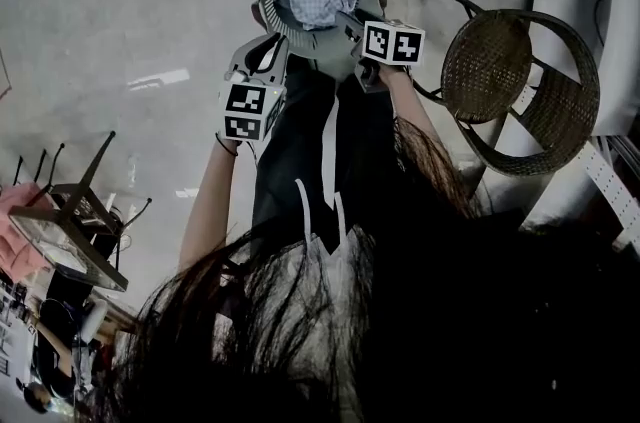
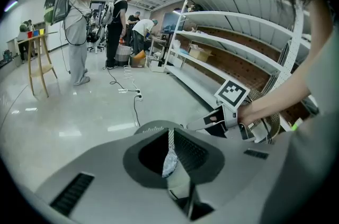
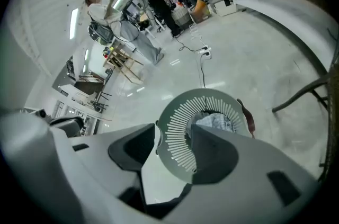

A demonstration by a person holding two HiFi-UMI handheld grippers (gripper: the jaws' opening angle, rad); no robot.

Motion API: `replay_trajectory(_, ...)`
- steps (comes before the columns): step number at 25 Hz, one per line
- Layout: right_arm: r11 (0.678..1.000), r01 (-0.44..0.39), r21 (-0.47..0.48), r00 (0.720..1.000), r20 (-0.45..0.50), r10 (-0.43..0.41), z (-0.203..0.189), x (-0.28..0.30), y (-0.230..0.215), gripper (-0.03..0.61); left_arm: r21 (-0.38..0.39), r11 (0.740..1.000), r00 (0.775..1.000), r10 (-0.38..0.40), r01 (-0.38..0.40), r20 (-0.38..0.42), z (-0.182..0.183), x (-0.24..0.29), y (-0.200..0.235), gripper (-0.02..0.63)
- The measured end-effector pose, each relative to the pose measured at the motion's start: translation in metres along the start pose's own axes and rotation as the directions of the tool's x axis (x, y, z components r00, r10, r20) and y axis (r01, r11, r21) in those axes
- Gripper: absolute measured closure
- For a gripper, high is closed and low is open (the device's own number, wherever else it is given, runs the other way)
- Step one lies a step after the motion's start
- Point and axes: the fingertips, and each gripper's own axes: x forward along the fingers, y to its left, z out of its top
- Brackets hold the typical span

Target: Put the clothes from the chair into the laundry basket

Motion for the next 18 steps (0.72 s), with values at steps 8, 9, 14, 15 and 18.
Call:
replay_trajectory(8, 0.996, -0.072, -0.052, 0.981, 0.177, 0.08, 0.033, -0.071, 0.051, 0.364, 0.026, 1.0, 0.997, 0.0, -0.002, 0.078, 0.038, -0.026, -0.012, 0.571)
replay_trajectory(9, 0.995, -0.081, -0.05, 0.977, 0.195, 0.089, 0.035, -0.08, 0.056, 0.364, 0.033, 0.999, 0.996, -0.002, -0.001, 0.088, 0.044, -0.031, -0.015, 0.571)
replay_trajectory(14, 0.99, -0.133, -0.045, 0.948, 0.287, 0.14, 0.049, -0.127, 0.086, 0.364, 0.079, 0.997, 0.99, -0.023, 0.012, 0.139, 0.074, -0.055, -0.028, 0.571)
replay_trajectory(15, 0.989, -0.141, -0.046, 0.942, 0.302, 0.148, 0.052, -0.135, 0.093, 0.364, 0.086, 0.996, 0.989, -0.027, 0.015, 0.147, 0.08, -0.061, -0.031, 0.571)
replay_trajectory(18, 0.984, -0.166, -0.057, 0.923, 0.341, 0.176, 0.061, -0.16, 0.116, 0.365, 0.101, 0.995, 0.985, -0.034, 0.017, 0.17, 0.094, -0.078, -0.036, 0.571)
